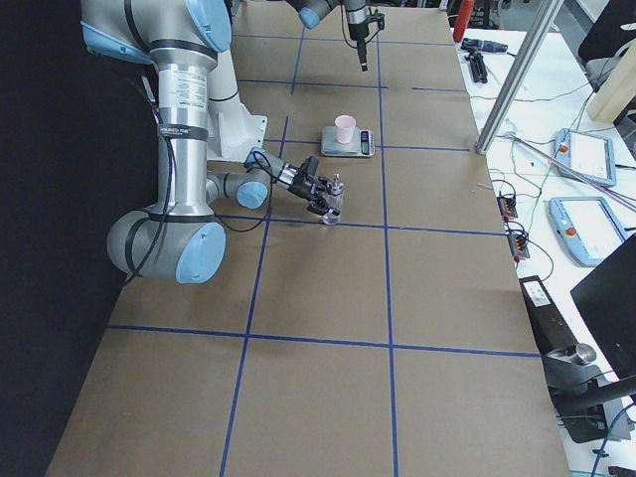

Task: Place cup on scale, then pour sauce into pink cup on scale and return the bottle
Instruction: 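Lower the bottle with the right gripper back to its spot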

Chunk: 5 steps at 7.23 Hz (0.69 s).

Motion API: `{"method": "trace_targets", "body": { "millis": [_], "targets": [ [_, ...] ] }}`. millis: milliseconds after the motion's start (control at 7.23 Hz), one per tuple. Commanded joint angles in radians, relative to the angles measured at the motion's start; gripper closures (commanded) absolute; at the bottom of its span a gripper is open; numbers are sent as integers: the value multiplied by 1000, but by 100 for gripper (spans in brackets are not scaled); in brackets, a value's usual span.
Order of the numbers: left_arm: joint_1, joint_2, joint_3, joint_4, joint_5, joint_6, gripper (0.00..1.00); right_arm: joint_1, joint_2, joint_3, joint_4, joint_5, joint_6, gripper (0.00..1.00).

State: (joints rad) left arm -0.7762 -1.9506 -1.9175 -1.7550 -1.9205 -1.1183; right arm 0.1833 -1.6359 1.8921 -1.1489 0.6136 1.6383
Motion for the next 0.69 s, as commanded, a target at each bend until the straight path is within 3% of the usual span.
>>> {"method": "trace_targets", "body": {
  "millis": [0,138,553],
  "targets": [
    [0,-1,0,0,0,0,0,-4,5,-4,-2,8,0,100],
    [2,-4,0,0,0,-2,0,-4,5,-11,-3,6,0,1],
    [2,-5,-2,0,0,-3,0,-5,10,-5,0,8,-3,0]
  ]
}}
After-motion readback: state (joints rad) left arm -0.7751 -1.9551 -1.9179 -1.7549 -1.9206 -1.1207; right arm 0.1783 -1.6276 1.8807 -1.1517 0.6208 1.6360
